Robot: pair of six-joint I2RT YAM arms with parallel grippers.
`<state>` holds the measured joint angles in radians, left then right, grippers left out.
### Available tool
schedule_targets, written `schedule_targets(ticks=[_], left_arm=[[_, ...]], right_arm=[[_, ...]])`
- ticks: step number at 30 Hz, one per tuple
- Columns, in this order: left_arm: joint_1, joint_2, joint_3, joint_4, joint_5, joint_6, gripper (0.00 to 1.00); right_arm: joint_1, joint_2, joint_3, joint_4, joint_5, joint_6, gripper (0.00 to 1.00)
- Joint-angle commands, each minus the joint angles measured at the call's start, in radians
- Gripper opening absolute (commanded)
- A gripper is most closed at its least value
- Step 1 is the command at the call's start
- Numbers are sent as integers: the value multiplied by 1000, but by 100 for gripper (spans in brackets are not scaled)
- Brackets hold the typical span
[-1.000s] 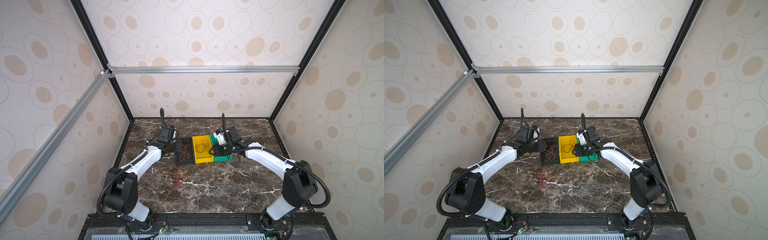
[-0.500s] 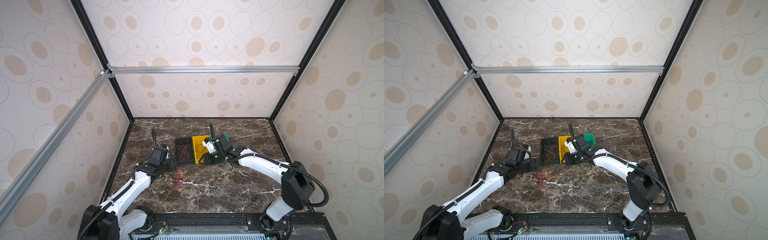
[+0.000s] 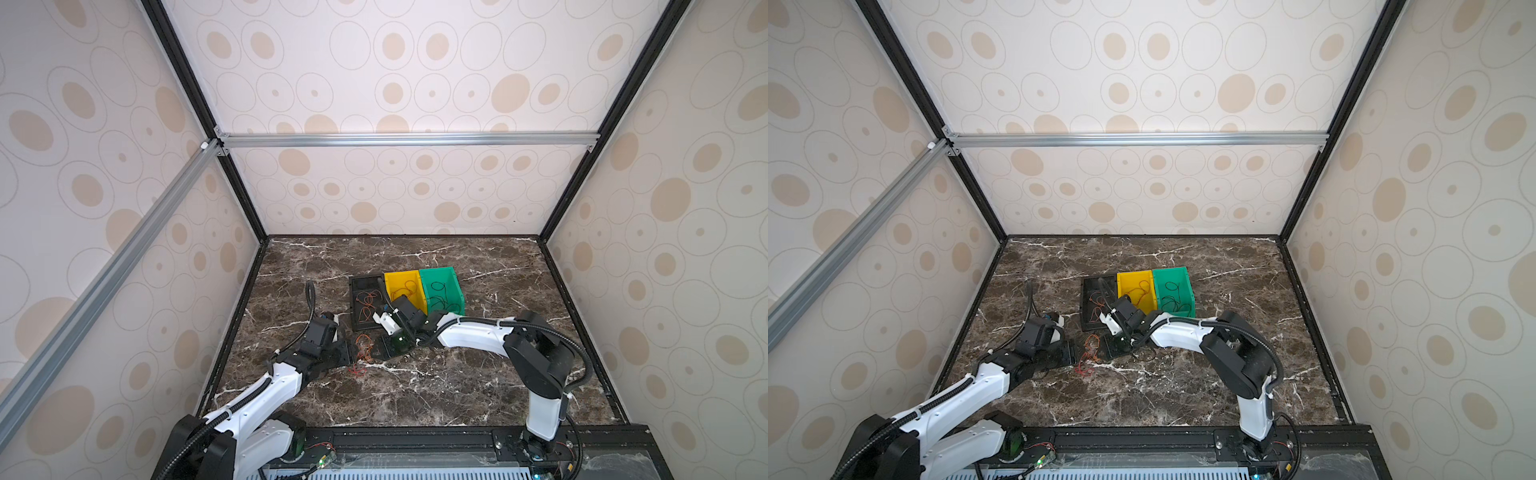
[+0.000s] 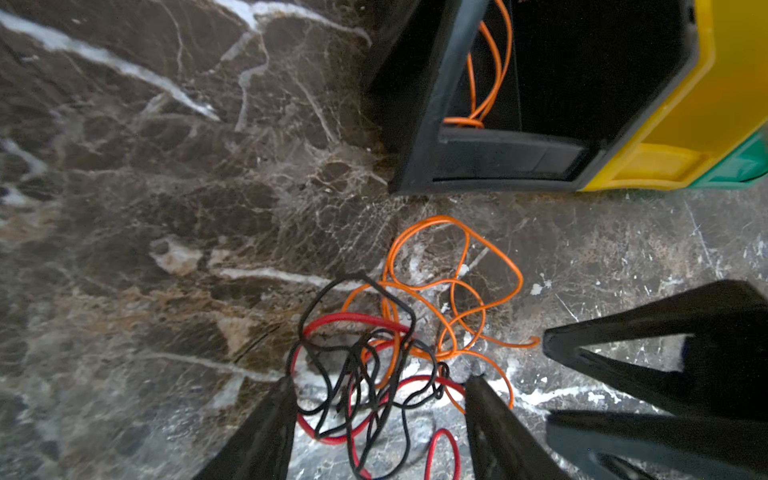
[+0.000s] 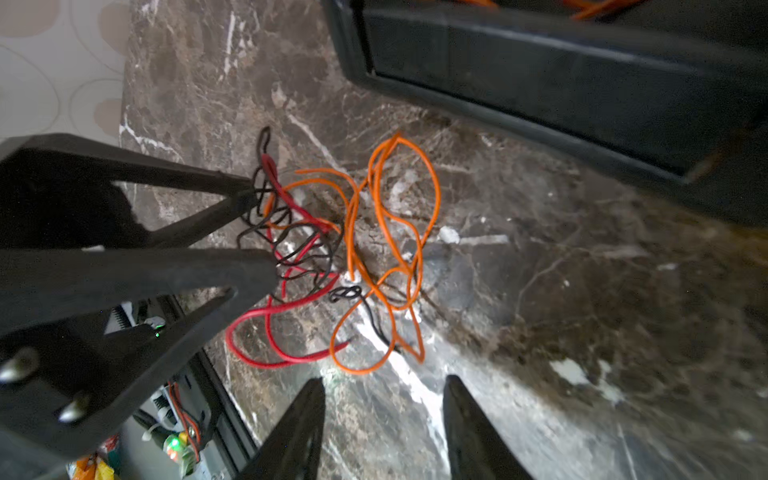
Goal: Untangle the cables
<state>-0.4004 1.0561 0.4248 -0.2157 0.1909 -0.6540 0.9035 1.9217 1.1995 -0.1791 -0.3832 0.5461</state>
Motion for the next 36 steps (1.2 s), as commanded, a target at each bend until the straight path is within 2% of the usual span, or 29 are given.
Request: schedule_targets(ticks=[1,5,10,14,16,19,25,36], left_arm=[[-6,26,-1,49,-6,-12,62],[-6,45,-15,71,-18,-14,56],[-6,59,-33,79,-47,-27,45],[-5,47,-38,83,-63,-37,25],[-5,27,-48,93,-69,-47,15],[-4,-3,-55,82,-94,-54,8],[2,-43,-47,40,-136,-60,1],[67,-93,-54,-9,-170,-72,0]], right_arm=[[-2,37,54,-1,20,-1,47],[-2,66,77,-9,25,-15,41],[-3,64,91,-37,36,-36,22],[-3,27,65,-49,50,-47,4],[-4,-3,44,-57,66,-54,0],[-4,-56,24,-102,119,-73,0],[-25,-205,-38,-187,214,-105,0],[-180,-524,-192,-336,308,-136,0]])
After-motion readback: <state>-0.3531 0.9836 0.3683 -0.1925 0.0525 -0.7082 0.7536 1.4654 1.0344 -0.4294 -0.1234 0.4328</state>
